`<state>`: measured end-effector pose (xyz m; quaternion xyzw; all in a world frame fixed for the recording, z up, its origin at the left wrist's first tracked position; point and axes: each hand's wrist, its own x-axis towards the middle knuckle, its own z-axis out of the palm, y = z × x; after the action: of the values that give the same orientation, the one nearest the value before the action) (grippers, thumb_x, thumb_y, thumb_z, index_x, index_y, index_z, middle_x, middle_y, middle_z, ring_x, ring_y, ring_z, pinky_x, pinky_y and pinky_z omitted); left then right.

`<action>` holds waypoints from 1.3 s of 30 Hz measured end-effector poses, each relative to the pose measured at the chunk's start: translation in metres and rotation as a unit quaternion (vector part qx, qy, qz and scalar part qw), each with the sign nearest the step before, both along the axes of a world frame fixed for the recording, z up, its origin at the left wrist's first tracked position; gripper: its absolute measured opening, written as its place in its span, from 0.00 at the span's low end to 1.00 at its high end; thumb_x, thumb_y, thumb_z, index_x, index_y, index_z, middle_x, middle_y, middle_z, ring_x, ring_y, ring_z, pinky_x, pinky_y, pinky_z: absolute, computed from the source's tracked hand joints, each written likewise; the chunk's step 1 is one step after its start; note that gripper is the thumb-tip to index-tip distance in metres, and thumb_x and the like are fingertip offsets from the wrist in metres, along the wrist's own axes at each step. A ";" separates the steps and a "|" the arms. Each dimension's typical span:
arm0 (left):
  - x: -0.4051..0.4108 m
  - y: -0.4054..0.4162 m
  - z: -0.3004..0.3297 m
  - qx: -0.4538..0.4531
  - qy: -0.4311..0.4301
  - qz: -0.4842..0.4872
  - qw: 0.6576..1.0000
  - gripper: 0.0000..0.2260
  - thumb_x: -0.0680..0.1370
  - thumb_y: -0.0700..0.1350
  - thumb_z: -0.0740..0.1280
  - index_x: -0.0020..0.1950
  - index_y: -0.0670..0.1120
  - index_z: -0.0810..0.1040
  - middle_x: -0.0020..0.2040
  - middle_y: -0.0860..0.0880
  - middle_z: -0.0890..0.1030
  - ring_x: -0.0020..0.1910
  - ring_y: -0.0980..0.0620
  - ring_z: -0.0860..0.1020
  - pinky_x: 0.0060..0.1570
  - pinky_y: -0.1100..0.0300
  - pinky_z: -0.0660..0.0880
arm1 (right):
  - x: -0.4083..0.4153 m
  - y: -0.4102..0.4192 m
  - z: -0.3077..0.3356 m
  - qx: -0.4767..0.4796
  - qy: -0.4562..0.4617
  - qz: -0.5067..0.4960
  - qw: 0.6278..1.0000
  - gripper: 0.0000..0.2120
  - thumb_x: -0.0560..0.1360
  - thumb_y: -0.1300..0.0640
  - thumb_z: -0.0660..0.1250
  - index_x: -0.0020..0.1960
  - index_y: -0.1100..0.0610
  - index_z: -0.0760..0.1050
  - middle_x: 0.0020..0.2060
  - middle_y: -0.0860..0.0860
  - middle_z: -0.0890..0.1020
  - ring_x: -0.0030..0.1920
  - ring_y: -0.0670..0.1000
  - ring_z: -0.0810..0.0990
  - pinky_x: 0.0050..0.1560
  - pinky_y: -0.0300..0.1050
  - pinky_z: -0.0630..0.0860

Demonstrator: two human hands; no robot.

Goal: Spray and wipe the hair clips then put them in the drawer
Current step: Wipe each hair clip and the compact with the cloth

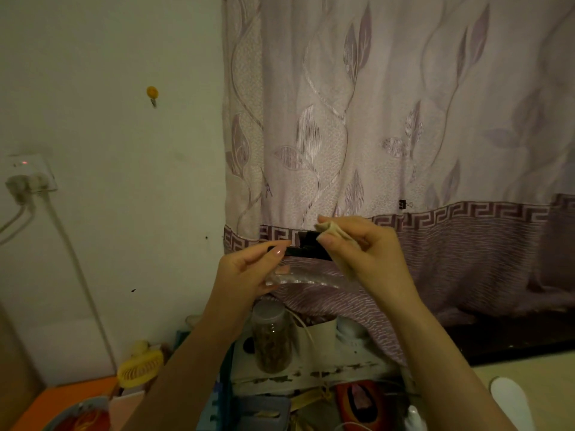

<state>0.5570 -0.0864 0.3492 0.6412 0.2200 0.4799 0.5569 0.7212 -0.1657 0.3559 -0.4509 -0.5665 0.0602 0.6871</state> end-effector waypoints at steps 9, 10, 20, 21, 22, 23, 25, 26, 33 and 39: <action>0.001 -0.003 0.000 -0.016 0.002 -0.018 1.000 0.07 0.76 0.40 0.67 0.49 0.47 0.84 0.43 0.47 0.86 0.41 0.51 0.84 0.34 0.63 0.79 | -0.001 0.012 -0.005 -0.004 0.023 -0.005 1.000 0.08 0.66 0.66 0.76 0.43 0.56 0.84 0.38 0.46 0.85 0.38 0.41 0.82 0.38 0.33 0.75; 0.000 -0.003 -0.001 -0.018 0.004 -0.020 1.000 0.07 0.75 0.40 0.67 0.49 0.47 0.84 0.43 0.47 0.86 0.41 0.51 0.84 0.34 0.63 0.79 | -0.002 0.012 -0.005 -0.002 0.026 -0.001 1.000 0.08 0.66 0.66 0.76 0.43 0.56 0.84 0.36 0.45 0.85 0.37 0.41 0.81 0.37 0.33 0.75; -0.003 0.000 -0.005 -0.023 0.000 -0.036 0.999 0.08 0.72 0.44 0.68 0.49 0.48 0.85 0.45 0.45 0.86 0.44 0.49 0.84 0.36 0.62 0.79 | 0.008 0.004 -0.013 -0.015 0.031 -0.035 0.999 0.12 0.66 0.66 0.76 0.38 0.49 0.83 0.34 0.44 0.85 0.37 0.42 0.82 0.40 0.38 0.78; -0.003 0.000 -0.005 -0.023 -0.001 -0.036 0.999 0.09 0.71 0.45 0.68 0.48 0.49 0.85 0.45 0.45 0.86 0.44 0.49 0.84 0.36 0.62 0.79 | 0.009 0.003 -0.014 -0.018 0.028 -0.040 0.999 0.11 0.66 0.66 0.76 0.38 0.50 0.83 0.34 0.44 0.85 0.37 0.43 0.82 0.39 0.38 0.78; -0.004 0.000 -0.005 -0.023 -0.003 -0.035 0.999 0.09 0.70 0.46 0.69 0.48 0.49 0.85 0.45 0.45 0.86 0.44 0.49 0.84 0.36 0.62 0.79 | 0.010 0.001 -0.015 -0.019 0.030 -0.042 0.999 0.10 0.67 0.66 0.75 0.39 0.51 0.83 0.34 0.45 0.85 0.37 0.43 0.82 0.39 0.39 0.79; -0.004 0.001 -0.005 -0.023 -0.005 -0.036 0.999 0.10 0.69 0.47 0.69 0.48 0.49 0.85 0.45 0.45 0.86 0.44 0.49 0.84 0.36 0.62 0.79 | 0.011 0.000 -0.015 -0.015 0.039 -0.039 0.998 0.10 0.67 0.66 0.75 0.39 0.51 0.83 0.35 0.46 0.85 0.37 0.44 0.83 0.39 0.40 0.79; -0.006 0.002 -0.005 -0.018 -0.010 -0.036 0.999 0.12 0.69 0.47 0.69 0.49 0.48 0.85 0.45 0.44 0.86 0.43 0.48 0.84 0.36 0.61 0.80 | 0.014 -0.003 -0.013 0.008 0.061 -0.025 0.998 0.10 0.67 0.66 0.75 0.39 0.51 0.83 0.38 0.45 0.86 0.41 0.43 0.84 0.43 0.36 0.78; -0.006 0.002 -0.006 -0.015 -0.010 -0.034 0.999 0.12 0.69 0.46 0.69 0.50 0.46 0.84 0.45 0.43 0.85 0.44 0.48 0.84 0.37 0.60 0.81 | 0.014 -0.005 -0.011 0.020 0.068 -0.015 0.997 0.10 0.67 0.65 0.74 0.39 0.51 0.83 0.39 0.44 0.86 0.44 0.43 0.84 0.44 0.33 0.77; -0.002 0.000 -0.008 -0.014 -0.001 -0.035 0.999 0.16 0.69 0.46 0.69 0.54 0.43 0.83 0.45 0.43 0.85 0.45 0.46 0.84 0.42 0.57 0.82 | 0.003 0.001 -0.008 -0.003 -0.024 -0.020 1.000 0.08 0.68 0.63 0.74 0.42 0.51 0.83 0.42 0.48 0.85 0.46 0.47 0.83 0.48 0.42 0.79; -0.009 0.007 -0.007 -0.040 -0.027 -0.042 0.998 0.15 0.68 0.46 0.69 0.52 0.44 0.84 0.46 0.43 0.85 0.44 0.47 0.84 0.36 0.62 0.80 | 0.014 0.002 -0.021 -0.033 0.016 -0.041 0.998 0.05 0.69 0.64 0.74 0.42 0.54 0.84 0.40 0.50 0.86 0.39 0.46 0.83 0.42 0.44 0.78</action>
<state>0.5479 -0.0797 0.3423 0.6142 0.1968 0.4636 0.6075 0.7350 -0.1633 0.3354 -0.4950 -0.5341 0.0585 0.6829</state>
